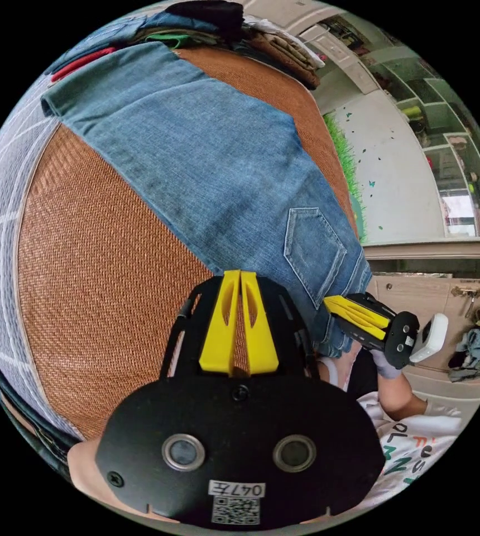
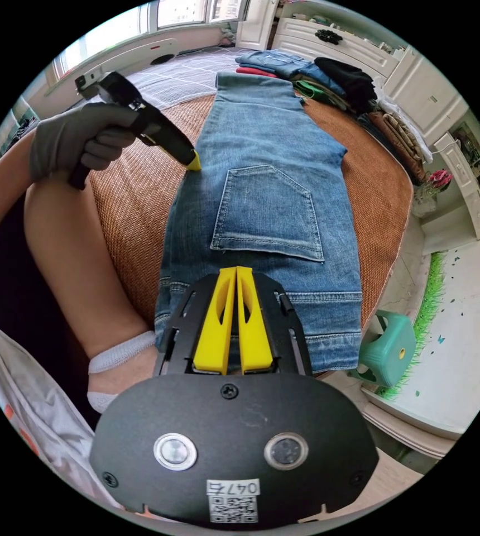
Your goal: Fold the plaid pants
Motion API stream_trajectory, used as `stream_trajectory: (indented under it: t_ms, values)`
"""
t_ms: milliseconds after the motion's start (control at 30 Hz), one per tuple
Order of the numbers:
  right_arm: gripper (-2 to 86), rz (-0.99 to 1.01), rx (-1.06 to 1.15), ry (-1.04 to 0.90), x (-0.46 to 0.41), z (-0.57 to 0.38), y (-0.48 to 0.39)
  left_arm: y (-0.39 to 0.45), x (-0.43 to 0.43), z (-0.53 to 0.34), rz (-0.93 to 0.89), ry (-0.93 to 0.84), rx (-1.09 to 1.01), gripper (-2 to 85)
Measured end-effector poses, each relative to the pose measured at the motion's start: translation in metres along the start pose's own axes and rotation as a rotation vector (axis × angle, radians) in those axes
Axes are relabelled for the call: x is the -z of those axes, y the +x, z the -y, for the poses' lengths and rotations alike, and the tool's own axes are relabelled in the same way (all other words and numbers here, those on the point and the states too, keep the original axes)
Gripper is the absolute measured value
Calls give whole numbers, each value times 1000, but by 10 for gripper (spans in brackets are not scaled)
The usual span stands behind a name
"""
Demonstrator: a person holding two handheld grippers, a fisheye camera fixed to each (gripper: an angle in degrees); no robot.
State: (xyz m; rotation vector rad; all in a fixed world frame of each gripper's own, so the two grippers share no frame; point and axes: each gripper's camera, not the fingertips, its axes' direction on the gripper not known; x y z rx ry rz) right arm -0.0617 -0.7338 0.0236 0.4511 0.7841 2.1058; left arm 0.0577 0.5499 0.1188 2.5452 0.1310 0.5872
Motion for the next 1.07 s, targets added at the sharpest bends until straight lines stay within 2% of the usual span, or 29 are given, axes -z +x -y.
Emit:
stream_trajectory:
  t_ms: [100, 300, 367, 433, 533, 600, 733, 900, 1067]
  values:
    - [-12, 26, -8, -6, 3, 0, 5, -20, -2, -9, -104, 5, 61, -10]
    - [-12, 37, -15, -6, 8, -5, 9, -14, 0, -27, -90, 21, 30, -9]
    - [-12, 21, -6, -5, 9, -7, 8, -16, 4, -32, -170, 42, 1, -8]
    - [-12, 4, 4, -5, 10, -10, 6, -19, 17, -37, -259, 115, -22, -6]
    - [-12, -16, 19, -3, 9, -14, 6, -43, 62, -55, -82, 351, 187, 13]
    - [-12, -15, 24, -4, 8, -18, 9, -66, 85, -65, 9, 496, 331, 81]
    - [-10, 12, 6, -5, 4, -24, 20, -103, 68, -41, -106, 366, 399, 112]
    - [-6, 64, -28, -6, -5, -33, 41, -132, 51, -54, -206, 423, 513, 64]
    - [-6, 121, -56, -7, -15, -43, 61, -131, 50, -63, -270, 461, 440, 28]
